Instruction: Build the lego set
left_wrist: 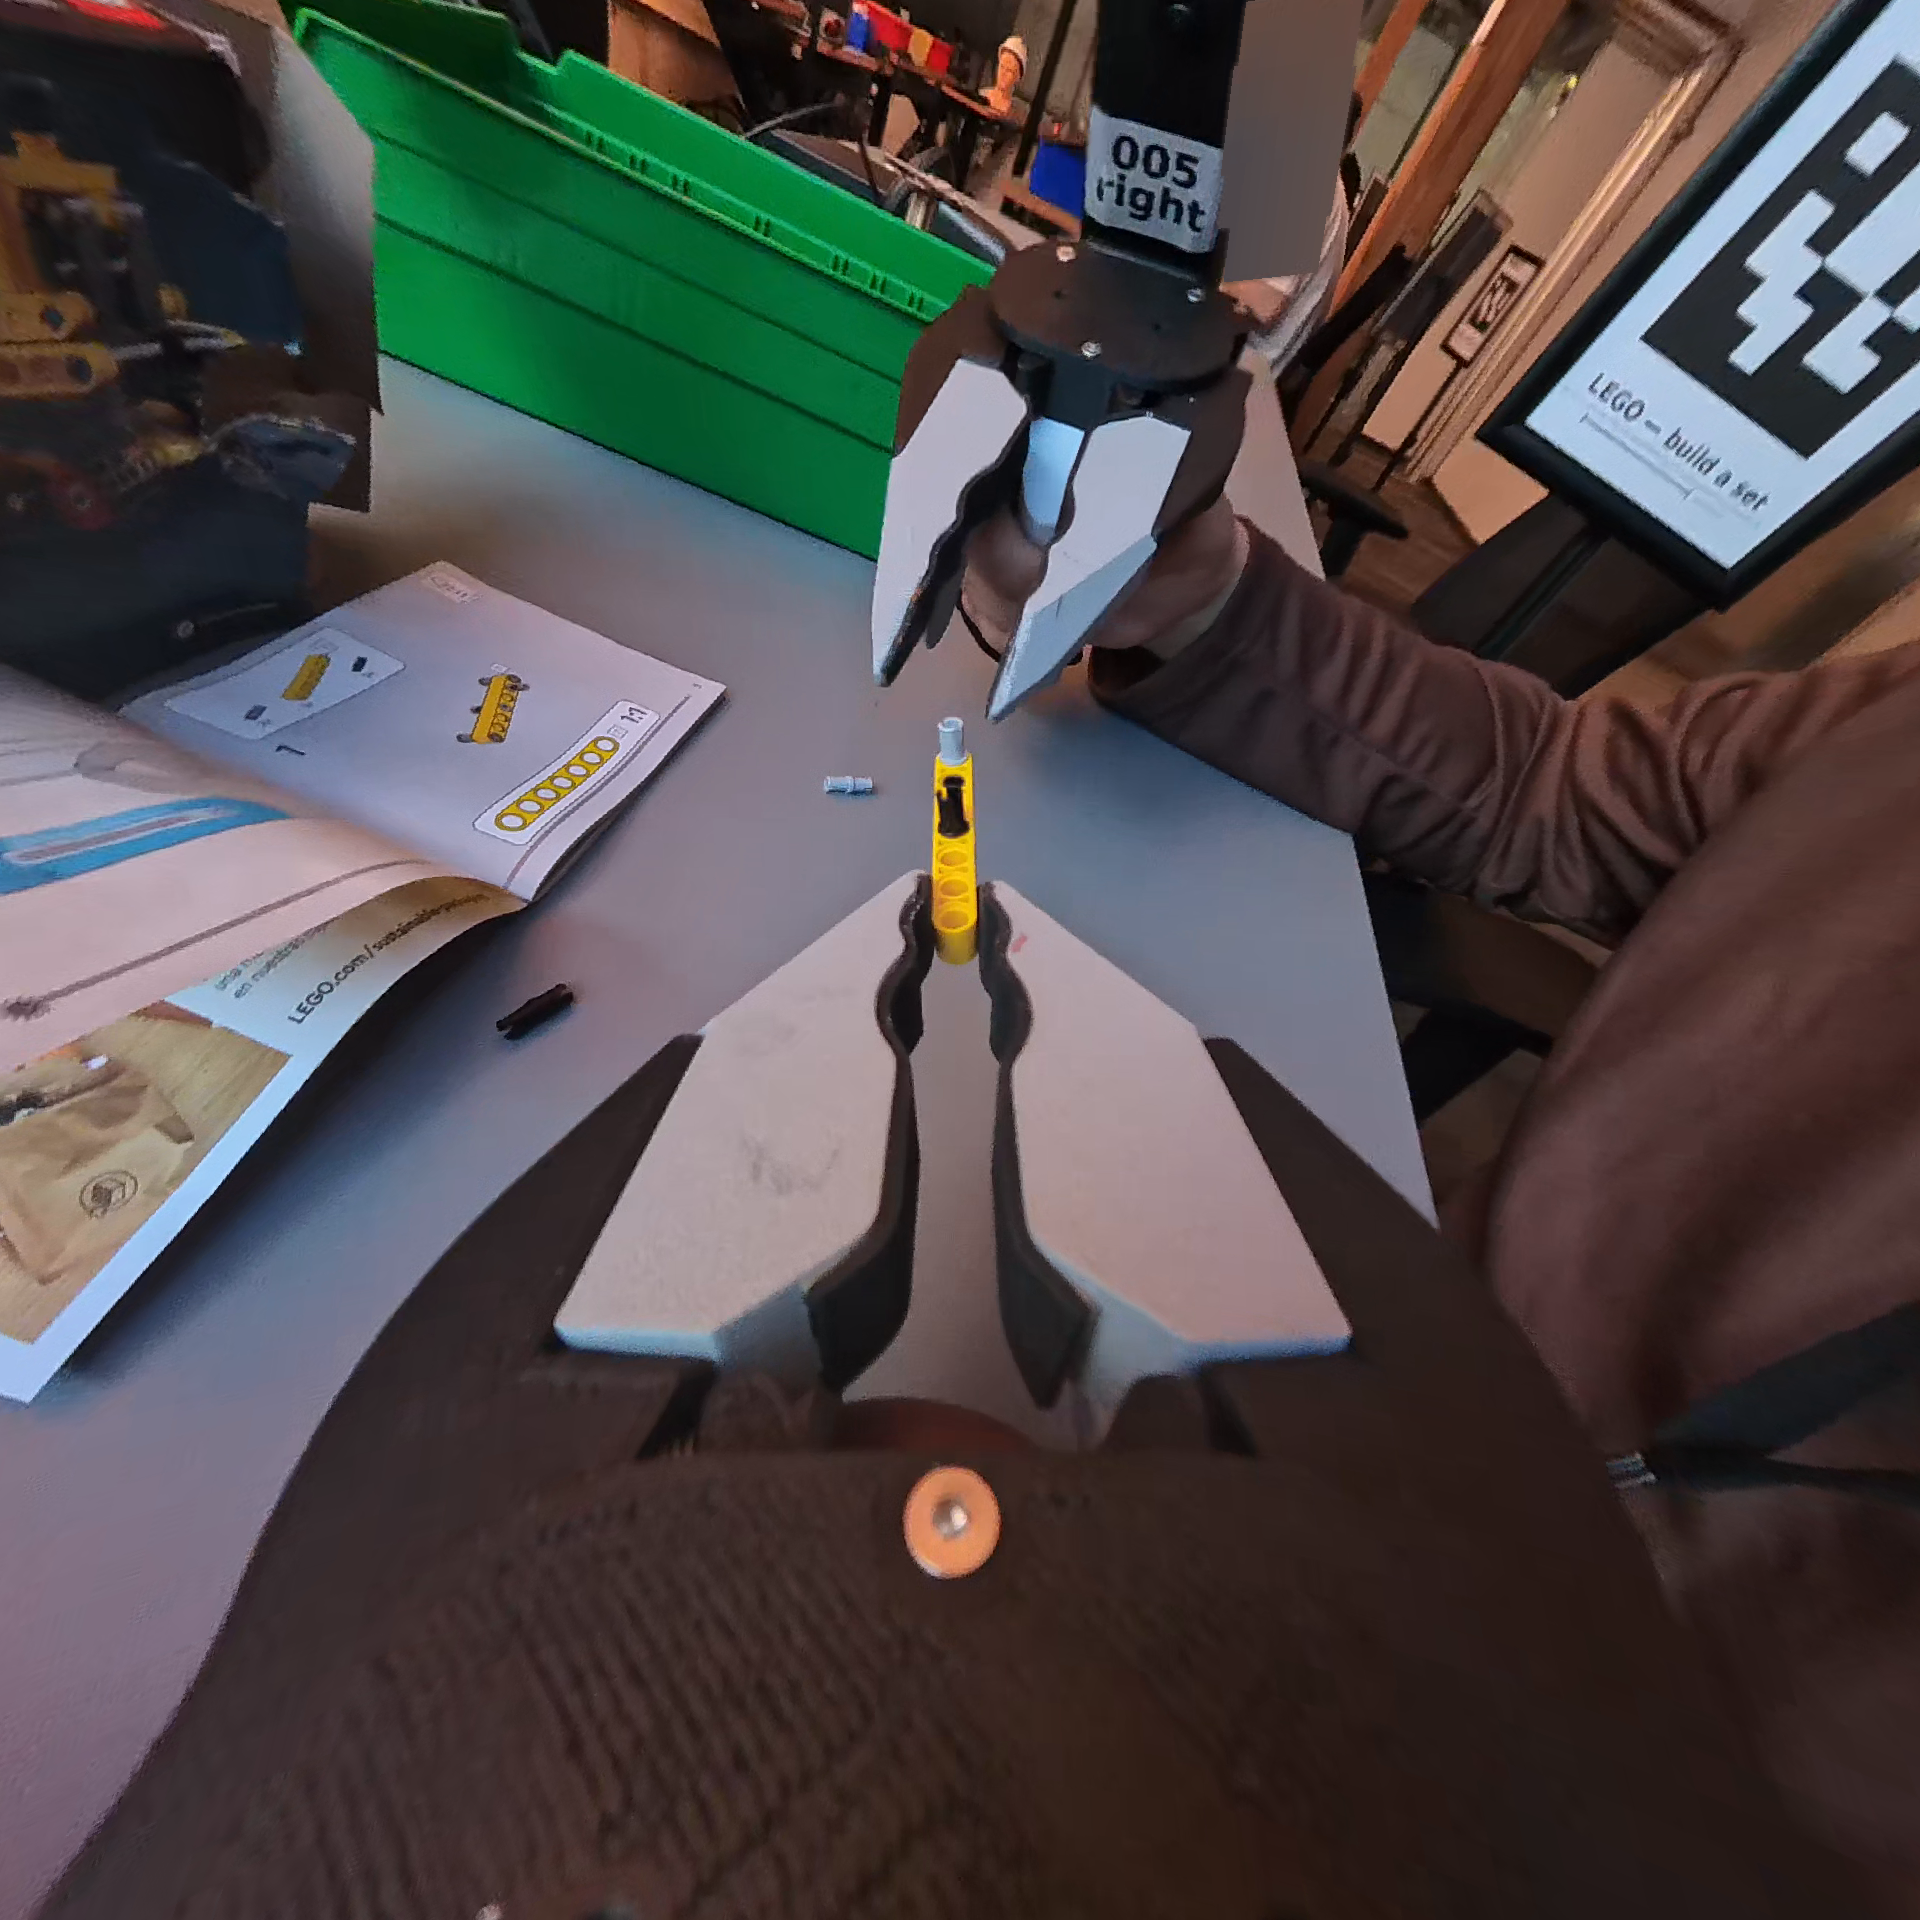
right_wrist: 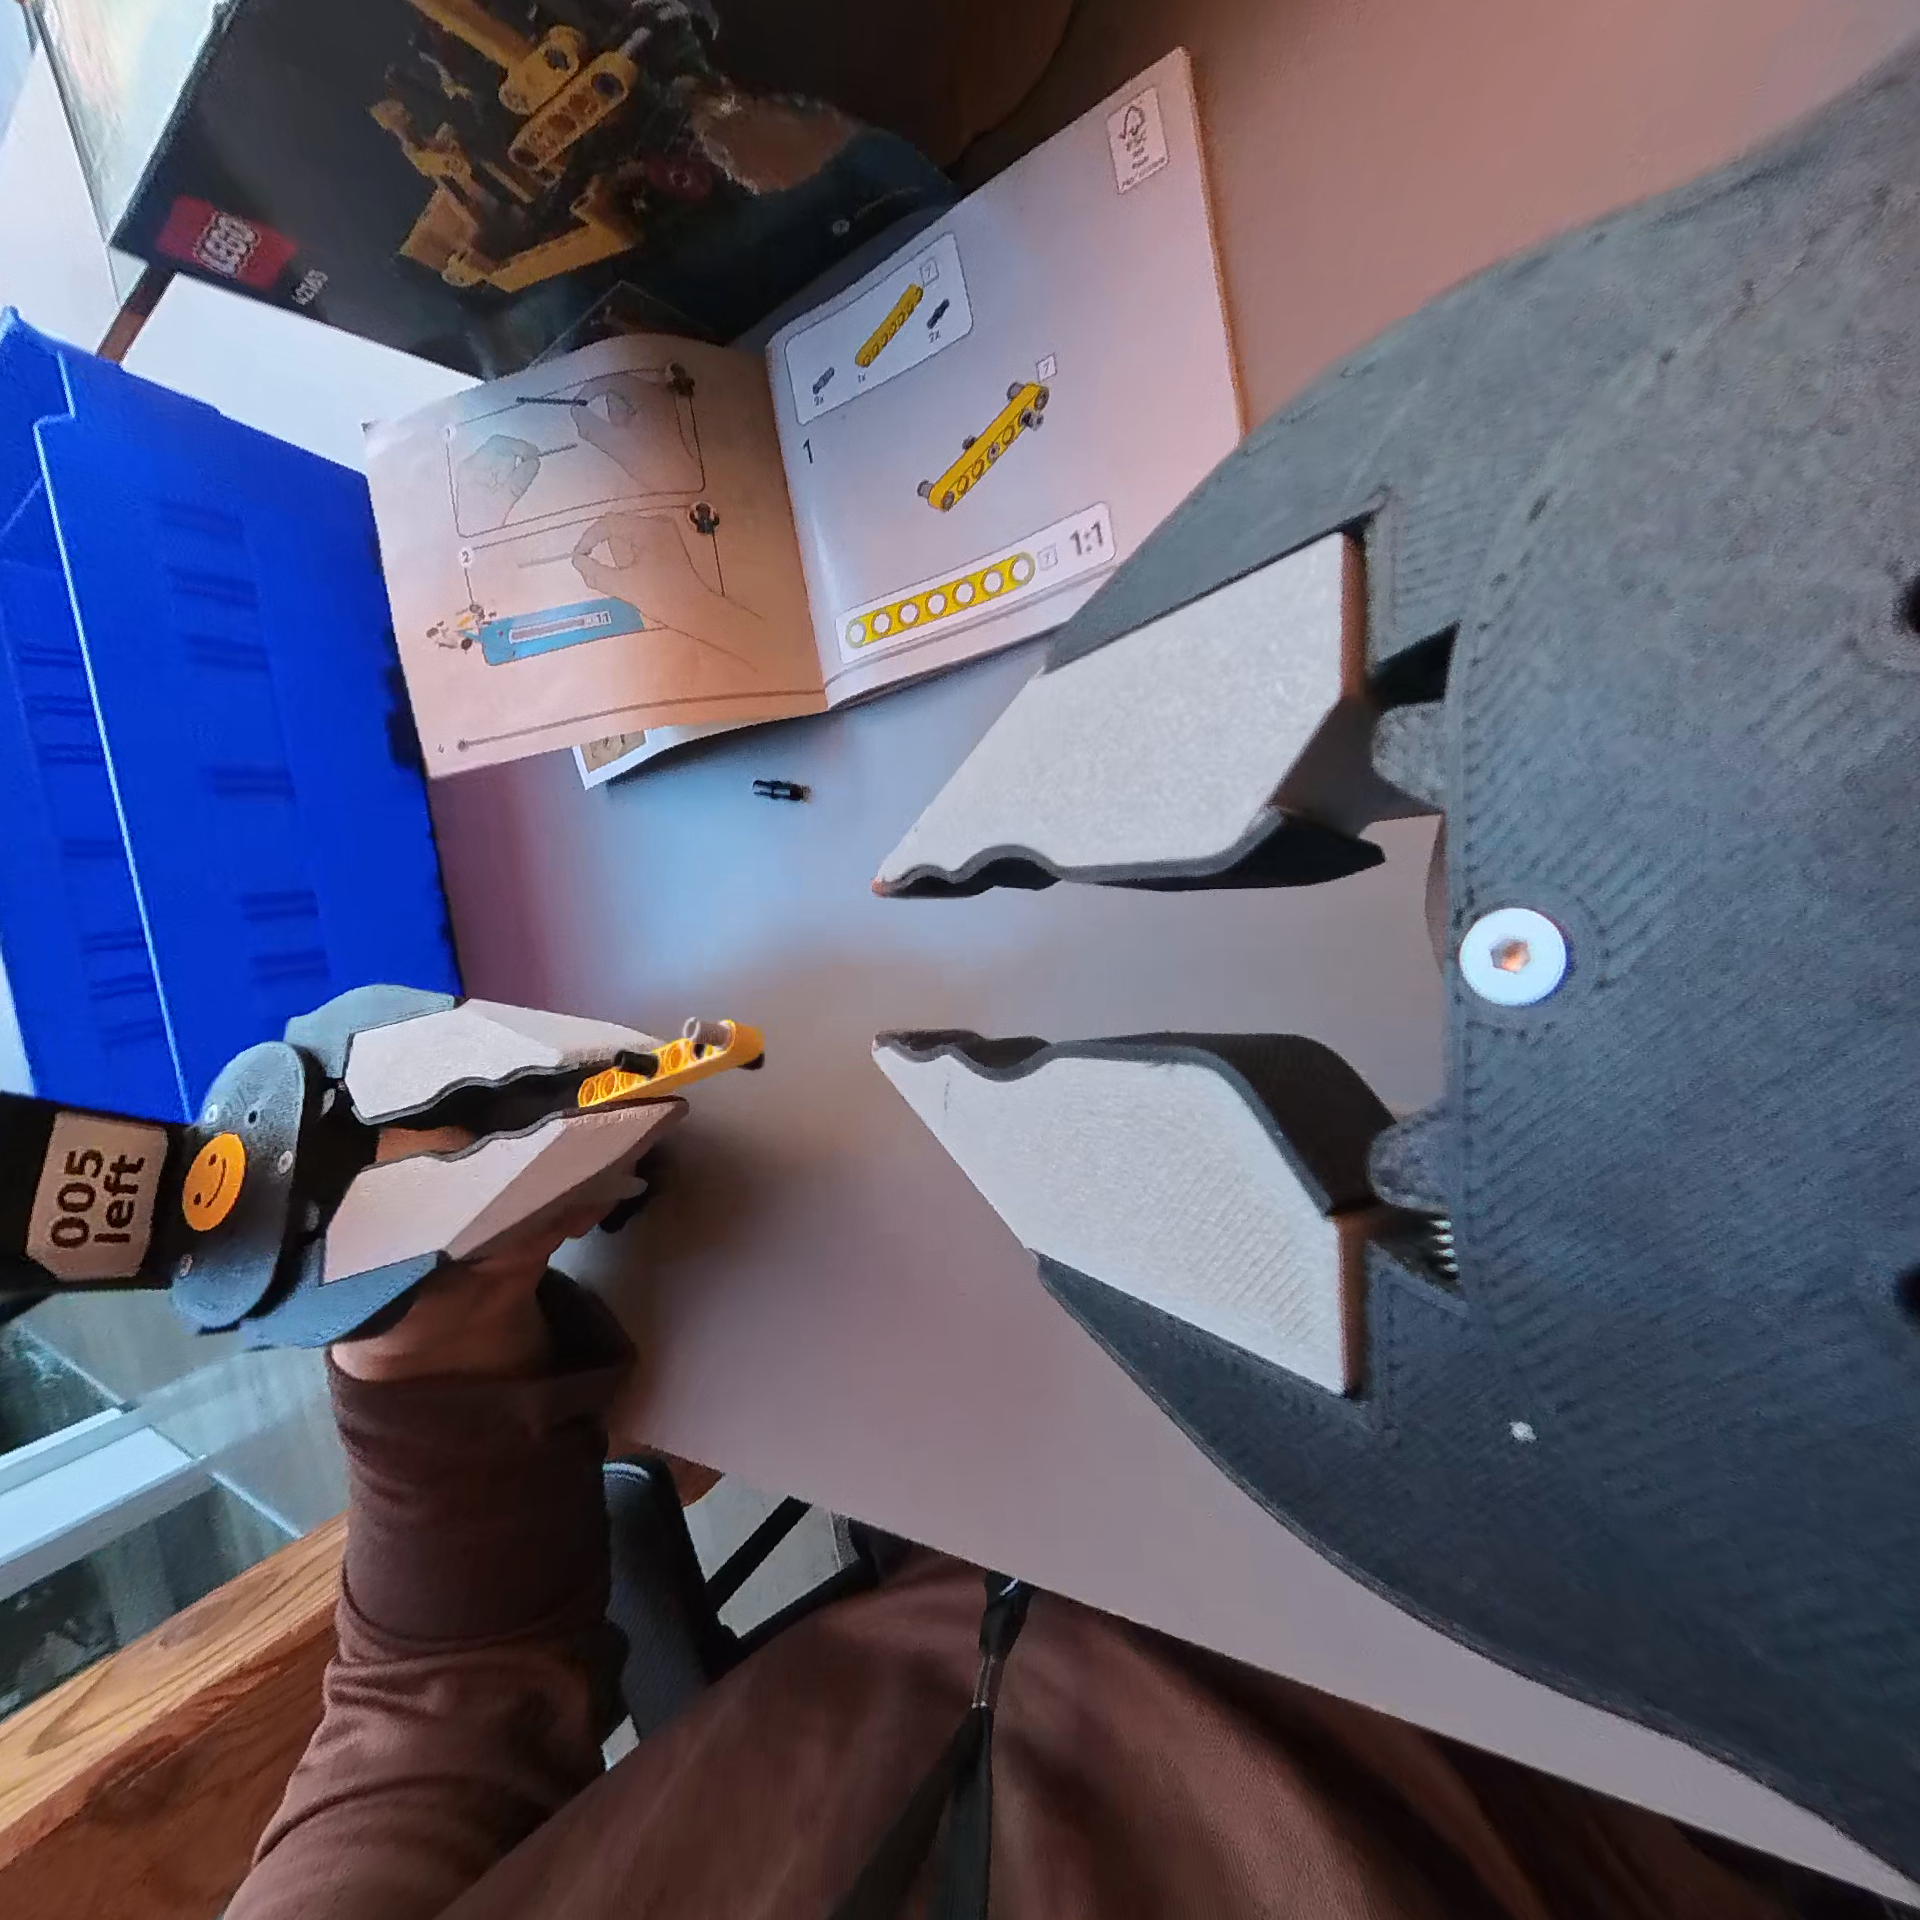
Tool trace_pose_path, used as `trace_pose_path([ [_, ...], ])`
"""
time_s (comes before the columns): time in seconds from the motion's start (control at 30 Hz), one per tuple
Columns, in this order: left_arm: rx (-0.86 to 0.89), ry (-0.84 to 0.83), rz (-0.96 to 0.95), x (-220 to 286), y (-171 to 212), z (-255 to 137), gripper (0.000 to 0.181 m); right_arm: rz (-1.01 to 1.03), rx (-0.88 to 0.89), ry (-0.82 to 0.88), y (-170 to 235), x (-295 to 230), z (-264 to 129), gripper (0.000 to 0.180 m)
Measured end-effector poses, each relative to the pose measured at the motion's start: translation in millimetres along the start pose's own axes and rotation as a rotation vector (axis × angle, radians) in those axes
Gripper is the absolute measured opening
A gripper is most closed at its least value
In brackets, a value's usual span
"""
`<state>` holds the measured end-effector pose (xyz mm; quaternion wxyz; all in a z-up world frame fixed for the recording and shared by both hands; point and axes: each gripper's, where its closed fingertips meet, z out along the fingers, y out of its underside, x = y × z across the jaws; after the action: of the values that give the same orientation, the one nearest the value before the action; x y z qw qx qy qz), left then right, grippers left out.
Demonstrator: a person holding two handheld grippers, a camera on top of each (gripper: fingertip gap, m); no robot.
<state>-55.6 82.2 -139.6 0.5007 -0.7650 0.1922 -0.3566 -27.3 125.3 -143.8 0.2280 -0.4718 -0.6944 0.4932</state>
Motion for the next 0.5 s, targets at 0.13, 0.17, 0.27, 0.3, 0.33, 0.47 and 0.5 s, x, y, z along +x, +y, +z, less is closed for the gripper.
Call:
trace_pose_path([
  [0.13,-0.02,-0.011,0.058,3,2,2,0.005,-0.033,-0.004,-0.04,0,-11,6,0.023],
  [0.17,-0.022,-0.012,0.062,3,3,3,0.005,-0.041,-0.006,-0.044,0,-12,8,0.023],
  [0.27,-0.024,-0.008,0.065,4,3,3,0.005,-0.048,0.015,-0.068,-5,-19,12,0.023],
  [0.3,-0.025,-0.008,0.063,4,3,3,0.005,-0.049,0.02,-0.073,-6,-20,13,0.023],
  [0.33,-0.026,-0.007,0.063,4,3,3,0.005,-0.05,0.024,-0.077,-7,-22,15,0.023],
  [0.47,-0.036,-0.001,0.073,6,5,4,0.005,-0.06,0.019,-0.096,-7,-29,25,0.023],
  [0.5,-0.04,0.001,0.077,6,5,5,0.005,-0.066,0.016,-0.098,-7,-30,27,0.022],
])
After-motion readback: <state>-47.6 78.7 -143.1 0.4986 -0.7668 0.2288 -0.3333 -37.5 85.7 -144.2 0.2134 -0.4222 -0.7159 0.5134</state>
